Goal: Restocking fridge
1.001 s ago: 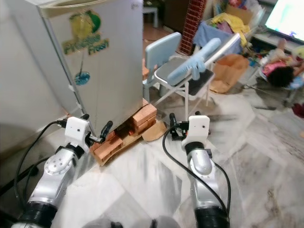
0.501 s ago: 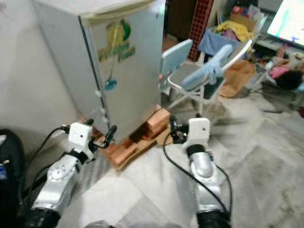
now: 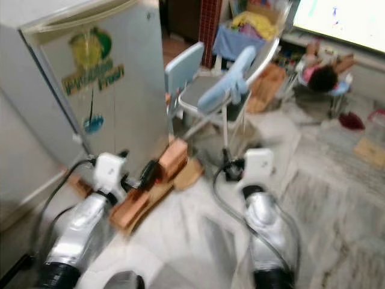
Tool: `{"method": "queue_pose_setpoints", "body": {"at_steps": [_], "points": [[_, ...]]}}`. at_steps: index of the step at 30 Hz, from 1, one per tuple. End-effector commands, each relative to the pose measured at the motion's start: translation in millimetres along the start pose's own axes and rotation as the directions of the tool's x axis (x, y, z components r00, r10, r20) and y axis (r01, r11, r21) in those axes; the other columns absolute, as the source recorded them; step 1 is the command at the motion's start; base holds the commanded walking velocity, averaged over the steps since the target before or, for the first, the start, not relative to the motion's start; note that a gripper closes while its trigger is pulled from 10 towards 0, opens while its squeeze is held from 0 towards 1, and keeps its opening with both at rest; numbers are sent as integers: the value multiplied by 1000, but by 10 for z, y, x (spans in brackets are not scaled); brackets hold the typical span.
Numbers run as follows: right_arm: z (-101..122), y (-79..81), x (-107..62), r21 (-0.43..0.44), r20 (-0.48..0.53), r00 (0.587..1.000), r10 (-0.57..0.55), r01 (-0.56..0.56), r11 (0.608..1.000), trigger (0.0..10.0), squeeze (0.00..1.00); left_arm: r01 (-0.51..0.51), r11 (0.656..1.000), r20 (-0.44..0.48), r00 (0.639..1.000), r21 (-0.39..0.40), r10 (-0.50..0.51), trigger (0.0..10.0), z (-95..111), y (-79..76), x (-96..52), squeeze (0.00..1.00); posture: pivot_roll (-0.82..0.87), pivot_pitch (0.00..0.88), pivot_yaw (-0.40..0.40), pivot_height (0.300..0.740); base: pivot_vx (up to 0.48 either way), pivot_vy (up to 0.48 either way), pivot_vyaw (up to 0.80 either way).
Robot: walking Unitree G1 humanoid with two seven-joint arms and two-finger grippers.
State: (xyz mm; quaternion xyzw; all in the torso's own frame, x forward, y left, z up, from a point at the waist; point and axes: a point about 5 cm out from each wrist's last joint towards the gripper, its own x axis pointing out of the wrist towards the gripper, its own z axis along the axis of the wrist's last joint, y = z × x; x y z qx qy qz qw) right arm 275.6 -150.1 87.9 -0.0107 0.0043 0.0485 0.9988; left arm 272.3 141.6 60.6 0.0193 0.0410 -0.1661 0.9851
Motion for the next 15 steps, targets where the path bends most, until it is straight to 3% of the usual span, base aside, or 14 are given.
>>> {"method": "queue_pose_setpoints", "body": {"at_steps": [1,3,15], "points": [[1,-131,-41,-21,-2,999,-39,39,999,10000,0,33,999,10,999,-22,-32,10000,18,-117,36,0,-6,7,-26,740,0,480,0],[-2,-127,-40,-21,-3,999,-37,37,999,10000,0,19,999,0,1000,-50,-19,10000,9,-111,28,0,-6,10,-27,740,0,480,0],[-25,-108,-42,-27,-15,999,-28,28,999,10000,0,43,998,-17,999,-48,-44,10000,-30,-154,-44,0,-3,12,-31,740,0,480,0]]}}
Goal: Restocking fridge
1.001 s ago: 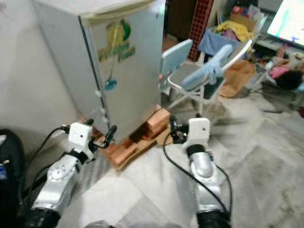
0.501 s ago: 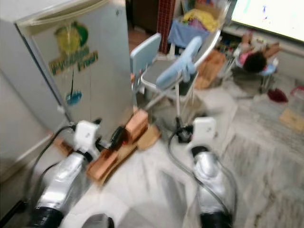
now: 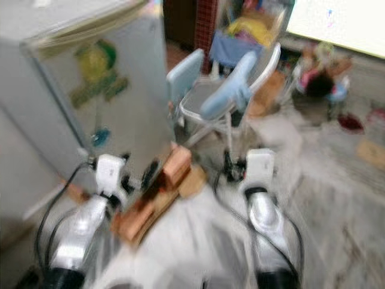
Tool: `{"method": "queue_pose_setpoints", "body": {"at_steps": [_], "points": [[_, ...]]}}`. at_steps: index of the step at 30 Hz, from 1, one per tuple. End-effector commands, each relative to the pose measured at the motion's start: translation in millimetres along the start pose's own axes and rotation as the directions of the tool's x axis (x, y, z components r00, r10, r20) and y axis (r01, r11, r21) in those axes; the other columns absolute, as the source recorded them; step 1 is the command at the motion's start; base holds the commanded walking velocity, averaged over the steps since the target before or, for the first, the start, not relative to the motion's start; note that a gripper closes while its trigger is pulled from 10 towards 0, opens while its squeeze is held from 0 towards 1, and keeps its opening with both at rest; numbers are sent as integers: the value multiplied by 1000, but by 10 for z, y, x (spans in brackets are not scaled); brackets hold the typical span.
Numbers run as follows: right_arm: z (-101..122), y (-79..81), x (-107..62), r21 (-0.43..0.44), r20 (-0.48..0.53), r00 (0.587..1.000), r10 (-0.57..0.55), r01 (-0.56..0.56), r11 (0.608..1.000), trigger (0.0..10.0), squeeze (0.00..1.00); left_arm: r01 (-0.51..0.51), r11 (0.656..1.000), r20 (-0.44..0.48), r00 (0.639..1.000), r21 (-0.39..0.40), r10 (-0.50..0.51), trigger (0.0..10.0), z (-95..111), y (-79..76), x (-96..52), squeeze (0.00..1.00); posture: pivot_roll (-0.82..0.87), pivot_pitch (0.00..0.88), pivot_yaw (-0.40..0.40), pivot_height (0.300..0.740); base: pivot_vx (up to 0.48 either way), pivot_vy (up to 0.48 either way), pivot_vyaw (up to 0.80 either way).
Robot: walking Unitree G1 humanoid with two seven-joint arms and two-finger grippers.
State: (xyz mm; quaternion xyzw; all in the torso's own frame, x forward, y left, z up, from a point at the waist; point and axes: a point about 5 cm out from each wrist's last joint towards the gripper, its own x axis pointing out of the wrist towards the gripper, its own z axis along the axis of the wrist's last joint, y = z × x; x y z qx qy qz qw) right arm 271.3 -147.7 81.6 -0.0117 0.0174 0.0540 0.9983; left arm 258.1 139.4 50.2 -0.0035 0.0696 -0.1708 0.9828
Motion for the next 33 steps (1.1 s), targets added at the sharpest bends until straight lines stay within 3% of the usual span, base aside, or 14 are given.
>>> {"method": "queue_pose_setpoints", "body": {"at_steps": [1,6,13,17,26,30,33], "points": [[40,-139,0,-25,12,999,-40,40,999,10000,0,31,999,31,999,28,-32,10000,88,-81,72,0,-3,13,-32,740,0,480,0],[56,-157,9,-27,16,999,-45,45,999,10000,0,95,994,80,992,46,-98,10000,143,-106,73,0,-6,10,-34,740,65,427,0],[48,-161,8,-29,14,999,-49,50,998,10000,0,87,995,66,994,42,-89,10000,131,-116,96,0,-7,8,-31,740,344,334,0],[116,-144,18,-38,47,998,-51,53,998,10000,0,21,999,125,992,37,-26,10000,209,-72,128,0,-6,9,-31,740,82,88,0],[97,-117,40,-39,37,998,-41,43,998,10000,0,-20,999,123,992,32,16,10000,256,-23,235,0,-2,7,-35,740,0,0,-622],[91,-113,18,-34,35,998,-44,45,998,10000,0,-91,995,128,988,32,86,10000,286,46,327,0,-6,8,-33,740,0,0,-722],[84,-106,-2,-33,32,999,-43,44,998,10000,0,-96,995,130,987,11,93,10000,319,76,384,0,-13,10,-32,740,0,0,0]]}}
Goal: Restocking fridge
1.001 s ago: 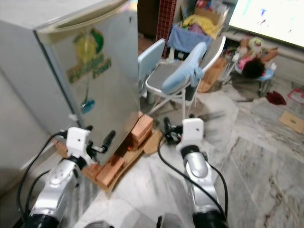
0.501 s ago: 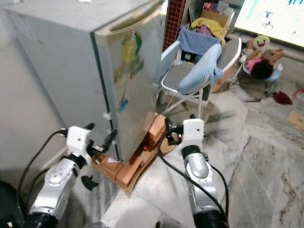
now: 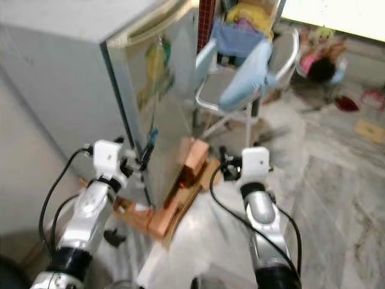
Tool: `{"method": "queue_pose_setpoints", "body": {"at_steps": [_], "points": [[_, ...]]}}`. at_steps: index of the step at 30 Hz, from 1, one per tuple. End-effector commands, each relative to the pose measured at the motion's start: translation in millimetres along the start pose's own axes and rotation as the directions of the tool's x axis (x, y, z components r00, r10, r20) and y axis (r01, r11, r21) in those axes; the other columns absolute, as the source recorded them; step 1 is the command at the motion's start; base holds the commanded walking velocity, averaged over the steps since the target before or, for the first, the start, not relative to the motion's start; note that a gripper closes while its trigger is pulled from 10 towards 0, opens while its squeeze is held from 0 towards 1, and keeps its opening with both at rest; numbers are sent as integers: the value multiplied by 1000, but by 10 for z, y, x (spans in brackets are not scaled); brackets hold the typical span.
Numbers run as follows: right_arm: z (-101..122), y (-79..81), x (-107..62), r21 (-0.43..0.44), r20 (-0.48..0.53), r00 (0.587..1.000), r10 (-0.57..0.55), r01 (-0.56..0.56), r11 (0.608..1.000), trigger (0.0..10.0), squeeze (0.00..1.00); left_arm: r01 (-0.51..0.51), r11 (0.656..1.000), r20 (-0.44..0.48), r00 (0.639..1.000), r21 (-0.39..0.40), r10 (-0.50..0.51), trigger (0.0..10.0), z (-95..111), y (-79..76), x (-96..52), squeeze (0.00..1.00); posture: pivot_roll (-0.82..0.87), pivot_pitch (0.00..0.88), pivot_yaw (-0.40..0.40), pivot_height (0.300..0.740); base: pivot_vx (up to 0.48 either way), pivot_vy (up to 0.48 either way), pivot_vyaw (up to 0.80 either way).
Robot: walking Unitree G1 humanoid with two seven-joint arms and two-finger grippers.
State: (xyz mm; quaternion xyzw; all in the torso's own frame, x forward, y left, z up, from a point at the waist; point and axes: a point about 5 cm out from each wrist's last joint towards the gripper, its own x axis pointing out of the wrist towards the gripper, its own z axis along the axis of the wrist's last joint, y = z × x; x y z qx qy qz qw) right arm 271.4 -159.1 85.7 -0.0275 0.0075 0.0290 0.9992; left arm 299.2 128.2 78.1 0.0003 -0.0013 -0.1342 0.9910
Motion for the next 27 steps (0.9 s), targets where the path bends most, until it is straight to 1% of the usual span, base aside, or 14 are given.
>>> {"method": "queue_pose_setpoints", "body": {"at_steps": [1,3,6,7,8,11,13,17,18,20,23,27], "points": [[46,8,11,-2,13,1000,7,-7,1000,10000,0,-21,1000,-10,1000,-8,21,10000,-18,52,2,0,-13,10,-32,740,0,0,0],[31,13,-23,-5,4,1000,9,-9,1000,10000,0,-35,999,0,999,-2,35,10000,21,100,68,0,-27,16,-29,740,0,0,0],[23,0,-61,-7,-3,1000,7,-7,1000,10000,0,-63,998,4,998,3,63,10000,38,158,110,0,-35,19,-29,740,0,0,0],[13,-28,-141,-7,-16,1000,2,-3,1000,10000,0,-91,996,9,996,-1,91,10000,67,218,160,0,-43,23,-28,740,0,0,0],[8,-36,-175,-7,-21,1000,2,-2,1000,10000,0,-99,995,12,995,-5,99,10000,82,234,181,0,-43,23,-28,740,0,0,0],[-1,-41,-230,-8,-28,1000,2,-3,1000,10000,0,-108,994,17,994,-13,109,10000,104,256,211,0,-61,28,-30,740,0,0,0],[-38,-57,-367,-11,-56,998,0,0,1000,10000,0,-122,992,18,992,-25,123,10000,137,288,290,0,-84,31,-30,740,0,0,0],[-40,-59,-392,-11,-63,998,2,-2,1000,10000,0,-119,993,20,993,-28,119,10000,136,270,304,0,-89,32,-29,740,0,0,0],[-39,-43,-401,2,-63,998,24,-24,1000,10000,0,-111,993,17,994,-30,111,10000,131,253,316,0,-96,32,-27,740,0,0,0],[-34,-41,-407,4,-64,998,29,-29,1000,10000,0,-101,994,16,995,-36,102,10000,127,241,325,0,-98,33,-26,740,0,0,0],[-2,-52,-378,7,-68,997,26,-26,1000,10000,0,-67,996,13,998,-51,68,10000,109,160,352,0,-104,42,-22,740,0,0,0],[17,-66,-370,6,-71,997,24,-23,1000,10000,0,-35,998,11,999,-53,36,10000,62,68,341,0,-102,41,-22,740,0,0,0]]}}
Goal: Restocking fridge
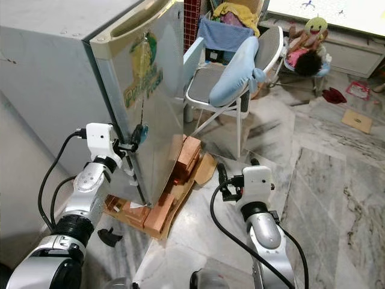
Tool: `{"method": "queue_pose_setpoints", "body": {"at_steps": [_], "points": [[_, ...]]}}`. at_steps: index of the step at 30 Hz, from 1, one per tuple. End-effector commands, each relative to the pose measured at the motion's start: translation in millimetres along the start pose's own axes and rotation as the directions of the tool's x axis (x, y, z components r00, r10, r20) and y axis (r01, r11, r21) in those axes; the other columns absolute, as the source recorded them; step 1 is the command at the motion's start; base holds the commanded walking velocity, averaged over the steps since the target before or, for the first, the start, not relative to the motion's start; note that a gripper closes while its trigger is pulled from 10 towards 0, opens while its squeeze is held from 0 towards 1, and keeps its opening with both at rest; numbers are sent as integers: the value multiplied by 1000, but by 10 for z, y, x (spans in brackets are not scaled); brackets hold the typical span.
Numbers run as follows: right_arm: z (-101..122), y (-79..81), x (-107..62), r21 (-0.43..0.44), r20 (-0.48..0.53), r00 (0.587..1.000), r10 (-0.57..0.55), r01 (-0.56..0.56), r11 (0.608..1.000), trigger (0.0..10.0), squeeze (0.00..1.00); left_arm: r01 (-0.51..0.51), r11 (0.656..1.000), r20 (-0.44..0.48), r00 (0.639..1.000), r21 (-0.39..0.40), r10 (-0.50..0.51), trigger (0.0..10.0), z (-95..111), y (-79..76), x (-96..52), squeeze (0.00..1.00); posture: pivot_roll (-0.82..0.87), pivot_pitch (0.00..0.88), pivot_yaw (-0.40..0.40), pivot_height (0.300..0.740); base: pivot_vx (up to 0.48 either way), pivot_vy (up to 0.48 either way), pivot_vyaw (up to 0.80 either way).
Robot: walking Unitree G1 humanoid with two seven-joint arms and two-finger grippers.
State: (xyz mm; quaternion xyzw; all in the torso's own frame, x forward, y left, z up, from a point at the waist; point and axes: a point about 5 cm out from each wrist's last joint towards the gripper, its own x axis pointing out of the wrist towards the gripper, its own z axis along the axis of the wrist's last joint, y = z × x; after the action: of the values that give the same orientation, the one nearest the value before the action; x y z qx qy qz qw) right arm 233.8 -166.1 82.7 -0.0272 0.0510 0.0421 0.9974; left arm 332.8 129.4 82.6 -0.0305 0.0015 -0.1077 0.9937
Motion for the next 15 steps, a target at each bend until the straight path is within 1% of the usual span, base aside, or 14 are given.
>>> {"method": "queue_pose_setpoints", "body": {"at_steps": [1,5,7,8,10,15], "points": [[52,-19,3,2,13,1000,-5,5,1000,10000,0,21,1000,8,1000,9,-21,10000,6,-56,16,0,-99,43,-23,740,0,0,0],[42,-1,-5,4,8,1000,1,-1,1000,10000,0,35,999,1,999,6,-35,10000,-5,-100,38,0,-98,48,-28,740,0,0,0],[49,24,-6,5,4,1000,11,-11,1000,10000,0,35,999,9,999,19,-35,10000,39,-141,101,0,-100,49,-29,740,0,0,0],[49,24,-6,5,4,1000,11,-11,1000,10000,0,35,999,9,999,19,-35,10000,39,-141,101,0,-100,49,-29,740,0,0,0],[61,28,-12,5,5,1000,12,-12,1000,10000,0,7,1000,19,1000,26,-8,10000,95,-120,157,0,-109,51,-28,740,0,0,0],[60,12,-25,7,3,1000,7,-7,1000,10000,0,18,999,29,999,33,-19,10000,169,-127,225,0,-112,54,-27,740,0,0,0]]}}
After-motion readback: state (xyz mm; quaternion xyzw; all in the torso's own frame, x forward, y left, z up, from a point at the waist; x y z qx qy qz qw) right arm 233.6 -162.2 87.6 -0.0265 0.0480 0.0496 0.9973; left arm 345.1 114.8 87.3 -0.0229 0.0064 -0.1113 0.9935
